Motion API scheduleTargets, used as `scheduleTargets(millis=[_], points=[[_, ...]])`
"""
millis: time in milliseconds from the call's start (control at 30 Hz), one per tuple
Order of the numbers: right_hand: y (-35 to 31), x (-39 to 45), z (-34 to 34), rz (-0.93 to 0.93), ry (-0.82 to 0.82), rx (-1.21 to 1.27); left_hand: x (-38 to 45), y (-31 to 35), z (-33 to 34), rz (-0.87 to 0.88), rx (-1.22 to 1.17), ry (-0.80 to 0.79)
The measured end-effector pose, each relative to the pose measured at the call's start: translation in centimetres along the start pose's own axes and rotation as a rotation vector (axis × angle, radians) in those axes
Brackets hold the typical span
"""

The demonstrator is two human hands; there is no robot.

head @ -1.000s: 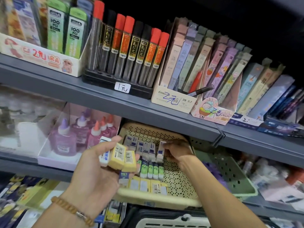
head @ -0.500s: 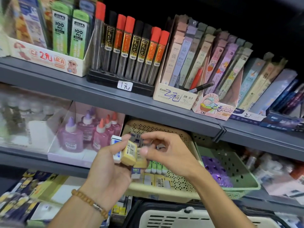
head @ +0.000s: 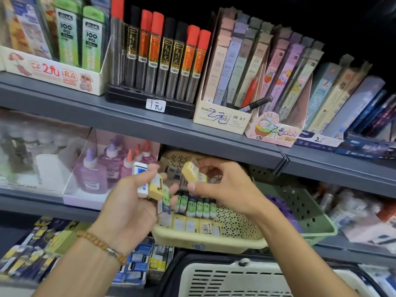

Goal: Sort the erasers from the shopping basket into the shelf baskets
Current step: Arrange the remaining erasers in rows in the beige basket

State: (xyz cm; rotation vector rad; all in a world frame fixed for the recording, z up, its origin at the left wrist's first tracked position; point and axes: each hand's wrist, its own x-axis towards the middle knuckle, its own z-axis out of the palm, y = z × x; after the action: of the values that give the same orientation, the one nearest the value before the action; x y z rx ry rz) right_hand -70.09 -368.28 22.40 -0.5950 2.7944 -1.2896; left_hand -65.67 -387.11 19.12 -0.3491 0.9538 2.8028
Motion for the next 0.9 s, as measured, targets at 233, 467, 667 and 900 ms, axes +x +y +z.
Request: scheduleTargets(millis=[233, 467, 667, 900], points=[[2.4, -1.1, 1.6, 0.146, -0.299, -0.296, -0.7, 1.9, -1.7, 0.085, 0.051, 0.025], [1.6, 0.4, 4.9, 0.125, -0.453, -0.277, -0.7, 1.7, -1.5, 0.078, 0.04, 0.047], [1.4, -0.1, 3.4, 0.181, -0.383, -0.127, -0.4, 1.4, -1.2, 0.063, -0.01, 0.0], [-1.5, -1.8, 4.6, 0.268, -0.207, 0.449, 0.6, -0.1, 0.0, 0.117, -0.099, -0.024]])
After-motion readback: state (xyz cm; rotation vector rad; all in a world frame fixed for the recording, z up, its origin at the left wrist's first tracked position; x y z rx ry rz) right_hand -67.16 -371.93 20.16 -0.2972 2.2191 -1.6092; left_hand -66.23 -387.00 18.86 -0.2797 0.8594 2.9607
